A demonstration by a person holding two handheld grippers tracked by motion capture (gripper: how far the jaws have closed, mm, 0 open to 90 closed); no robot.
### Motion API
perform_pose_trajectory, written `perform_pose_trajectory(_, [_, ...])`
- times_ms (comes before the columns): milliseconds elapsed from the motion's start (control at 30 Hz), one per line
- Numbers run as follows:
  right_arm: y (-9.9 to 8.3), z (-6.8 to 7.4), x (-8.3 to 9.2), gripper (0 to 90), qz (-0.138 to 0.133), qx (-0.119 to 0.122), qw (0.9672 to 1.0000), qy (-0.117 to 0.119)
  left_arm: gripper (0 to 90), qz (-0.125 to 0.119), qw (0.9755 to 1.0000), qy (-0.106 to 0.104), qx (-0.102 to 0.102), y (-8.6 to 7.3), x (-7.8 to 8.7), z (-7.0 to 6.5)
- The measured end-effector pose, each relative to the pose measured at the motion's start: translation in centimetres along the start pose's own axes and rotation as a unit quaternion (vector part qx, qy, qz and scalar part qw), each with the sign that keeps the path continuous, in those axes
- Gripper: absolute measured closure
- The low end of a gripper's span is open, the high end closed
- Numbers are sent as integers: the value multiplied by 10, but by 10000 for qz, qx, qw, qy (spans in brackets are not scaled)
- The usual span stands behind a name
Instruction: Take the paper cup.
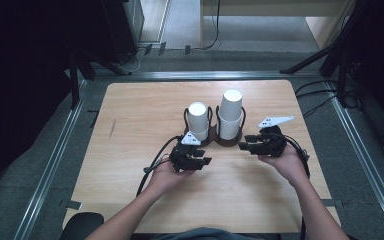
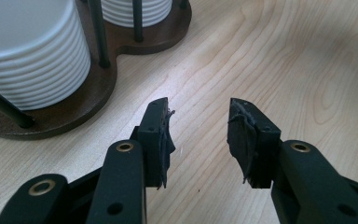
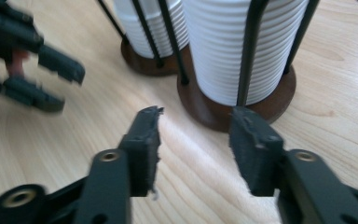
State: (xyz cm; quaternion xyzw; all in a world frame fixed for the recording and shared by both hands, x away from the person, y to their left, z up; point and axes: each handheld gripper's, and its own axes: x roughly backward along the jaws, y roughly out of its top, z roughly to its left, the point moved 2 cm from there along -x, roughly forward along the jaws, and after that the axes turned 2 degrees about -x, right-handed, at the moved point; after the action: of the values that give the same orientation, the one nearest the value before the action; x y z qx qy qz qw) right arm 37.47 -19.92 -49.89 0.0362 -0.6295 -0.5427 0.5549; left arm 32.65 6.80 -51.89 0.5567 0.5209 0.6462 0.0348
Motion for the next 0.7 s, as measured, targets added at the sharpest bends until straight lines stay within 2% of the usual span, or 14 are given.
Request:
perform_pose_trajectory(200, [-1,0,3,548,-13,19,9999,110,596,-1,9999,41,-140,0,-1,-2])
perform_pose_trajectory(233, [-2,0,3,553,-3,99,9998,158,598,5,9999,22,-158,0,-1,-2])
perform_pose_trajectory(267, [-3,1,3,559,20,276,9994,199,600,-1,9999,10,-140,0,-1,-2])
perform_pose_trajectory(333, [-3,2,4,574,52,447,9989,141,613,22,9999,-14,-113,0,-1,-2])
perform_pose_trajectory(433, [0,4,6,569,60,354,9991,215,625,46,9998,-35,-182,3,2,-1])
perform_pose_trajectory(500, [0,5,5,557,140,397,9989,208,644,27,9998,-20,-194,4,3,0])
perform_pose_trajectory(600, [2,4,4,527,292,208,9989,308,660,64,9999,-62,-71,5,5,2])
perform_pose_trajectory(700, [2,6,3,477,305,234,9985,383,650,101,9999,-68,51,6,5,5])
